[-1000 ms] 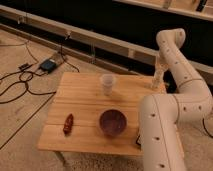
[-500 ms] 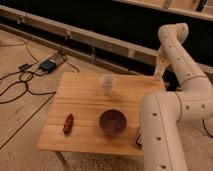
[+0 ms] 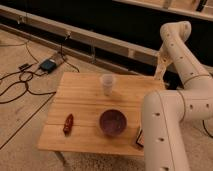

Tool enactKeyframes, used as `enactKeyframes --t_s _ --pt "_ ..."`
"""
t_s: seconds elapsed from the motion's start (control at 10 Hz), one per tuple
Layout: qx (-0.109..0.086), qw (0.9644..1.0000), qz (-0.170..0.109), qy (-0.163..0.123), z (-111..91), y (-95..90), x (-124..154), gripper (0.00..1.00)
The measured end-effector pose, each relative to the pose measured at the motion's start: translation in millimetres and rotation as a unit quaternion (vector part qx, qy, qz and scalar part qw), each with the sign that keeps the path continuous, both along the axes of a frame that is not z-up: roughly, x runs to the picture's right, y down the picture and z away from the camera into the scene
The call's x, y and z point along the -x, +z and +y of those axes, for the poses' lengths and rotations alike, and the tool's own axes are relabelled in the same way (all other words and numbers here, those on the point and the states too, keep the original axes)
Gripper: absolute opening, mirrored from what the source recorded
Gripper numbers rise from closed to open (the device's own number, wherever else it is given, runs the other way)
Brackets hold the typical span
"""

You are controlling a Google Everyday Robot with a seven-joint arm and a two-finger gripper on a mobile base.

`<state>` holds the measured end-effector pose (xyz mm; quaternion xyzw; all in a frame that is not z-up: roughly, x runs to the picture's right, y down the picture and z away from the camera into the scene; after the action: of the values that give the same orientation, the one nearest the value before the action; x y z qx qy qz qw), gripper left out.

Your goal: Place the bottle in the ceramic bowl

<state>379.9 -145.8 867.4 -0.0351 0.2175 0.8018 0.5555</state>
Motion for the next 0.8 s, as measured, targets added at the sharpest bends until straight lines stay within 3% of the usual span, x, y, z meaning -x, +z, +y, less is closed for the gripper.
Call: enactKeyframes --t_s 0.5,0.8 --pt "0.011 0.9996 -0.020 -0.016 5.8 -20.0 16.7 0.00" --pt "0.019 0.9986 -0.033 -0.037 26.3 -44.7 40.2 0.00"
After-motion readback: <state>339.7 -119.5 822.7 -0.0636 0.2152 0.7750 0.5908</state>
